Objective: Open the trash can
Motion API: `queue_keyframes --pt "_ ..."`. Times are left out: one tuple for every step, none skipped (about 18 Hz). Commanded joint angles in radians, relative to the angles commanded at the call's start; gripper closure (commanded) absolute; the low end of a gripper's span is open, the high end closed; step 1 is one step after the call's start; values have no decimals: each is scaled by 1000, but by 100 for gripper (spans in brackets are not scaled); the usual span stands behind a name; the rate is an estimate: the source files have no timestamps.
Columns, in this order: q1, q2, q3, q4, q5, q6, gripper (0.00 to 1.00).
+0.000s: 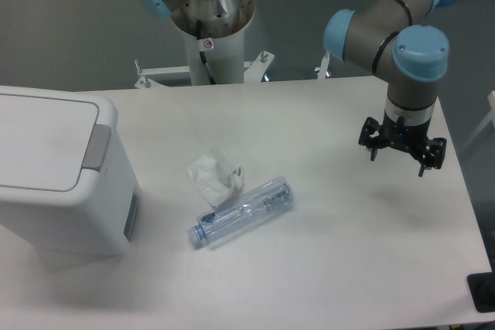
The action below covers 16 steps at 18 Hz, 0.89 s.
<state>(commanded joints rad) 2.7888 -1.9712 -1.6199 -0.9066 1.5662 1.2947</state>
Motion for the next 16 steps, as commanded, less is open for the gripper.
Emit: queue_keyframes --pt "-2 0 2 2 0 -2 0" --pt "1 0 0 11 -3 -2 0" --pt "2 0 -3 17 -17 -6 0" --pt "6 0 -18 17 -41 -12 0" --pt "6 8 -40 23 -72 -14 0" --pt "14 30 -64 32 -110 -21 0" --pt "15 46 -87 41 -154 -34 0" --pt "15 61 -106 44 -200 -61 0" --pt "15 75 -129 44 -237 -99 0" --pt "15 84 -143 44 -276 -139 0" --pt "15 93 -147 43 -317 -182 0" --pt "14 101 -153 43 -363 -237 0" --pt "9 110 -156 41 -402 -309 0" --pt "-1 120 -158 44 -416 -386 0" --pt "-6 135 -158 46 -419 -446 0" --pt "-18 143 -149 46 -425 -468 0"
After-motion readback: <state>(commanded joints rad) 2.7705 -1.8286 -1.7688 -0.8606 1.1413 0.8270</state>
